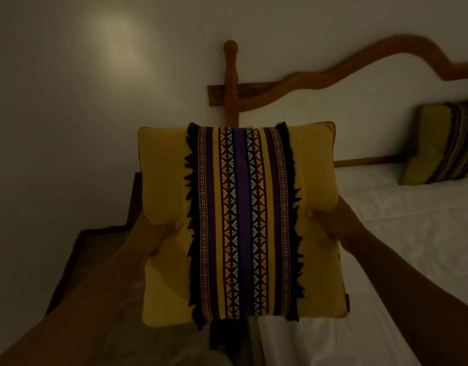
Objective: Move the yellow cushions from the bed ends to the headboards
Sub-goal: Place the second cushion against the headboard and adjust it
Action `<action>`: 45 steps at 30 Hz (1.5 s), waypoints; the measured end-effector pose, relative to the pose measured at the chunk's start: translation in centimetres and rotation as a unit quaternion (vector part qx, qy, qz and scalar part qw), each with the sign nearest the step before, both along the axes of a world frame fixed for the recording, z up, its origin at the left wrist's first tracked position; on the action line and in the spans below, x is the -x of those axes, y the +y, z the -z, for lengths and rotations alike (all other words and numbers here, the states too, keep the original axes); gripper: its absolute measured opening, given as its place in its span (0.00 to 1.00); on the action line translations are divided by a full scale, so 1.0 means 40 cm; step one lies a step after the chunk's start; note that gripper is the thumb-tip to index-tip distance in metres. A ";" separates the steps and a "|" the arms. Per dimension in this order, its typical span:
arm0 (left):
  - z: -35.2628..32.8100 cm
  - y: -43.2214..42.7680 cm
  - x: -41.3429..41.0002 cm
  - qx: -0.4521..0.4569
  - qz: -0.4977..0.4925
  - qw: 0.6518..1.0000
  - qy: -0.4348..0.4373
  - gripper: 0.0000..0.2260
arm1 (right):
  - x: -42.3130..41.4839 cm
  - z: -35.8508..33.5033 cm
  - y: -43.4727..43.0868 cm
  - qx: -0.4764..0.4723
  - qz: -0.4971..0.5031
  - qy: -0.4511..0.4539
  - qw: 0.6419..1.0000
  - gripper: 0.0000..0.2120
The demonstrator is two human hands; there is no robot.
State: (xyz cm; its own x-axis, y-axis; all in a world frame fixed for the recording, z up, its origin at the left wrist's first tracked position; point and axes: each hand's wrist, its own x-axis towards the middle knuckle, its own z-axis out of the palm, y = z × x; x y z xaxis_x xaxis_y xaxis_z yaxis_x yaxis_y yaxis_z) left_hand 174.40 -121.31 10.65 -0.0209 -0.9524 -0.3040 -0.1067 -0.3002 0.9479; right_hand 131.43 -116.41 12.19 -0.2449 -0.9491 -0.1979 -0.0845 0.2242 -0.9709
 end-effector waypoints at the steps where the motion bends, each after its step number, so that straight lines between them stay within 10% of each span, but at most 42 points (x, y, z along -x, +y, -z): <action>1: 0.012 -0.037 0.016 -0.001 -0.001 1.000 0.003 0.32 | 0.014 0.010 -0.033 -0.005 0.011 0.001 1.000 0.33; 20: 0.236 -0.793 0.405 -0.127 0.049 0.990 0.025 0.45 | 0.350 0.176 -0.731 -0.122 0.073 0.032 0.989 0.28; 28: 0.297 -0.887 0.541 -0.133 0.030 0.991 0.005 0.31 | 0.457 0.263 -0.828 -0.149 0.095 0.042 0.983 0.18; 39: 0.378 -0.864 0.745 -0.133 -0.022 0.990 0.047 0.43 | 0.665 0.341 -0.895 -0.189 0.107 0.046 0.975 0.19; 45: 0.415 -0.908 0.881 -0.122 -0.012 0.992 0.024 0.27 | 0.770 0.374 -0.936 -0.207 0.126 0.035 0.969 0.20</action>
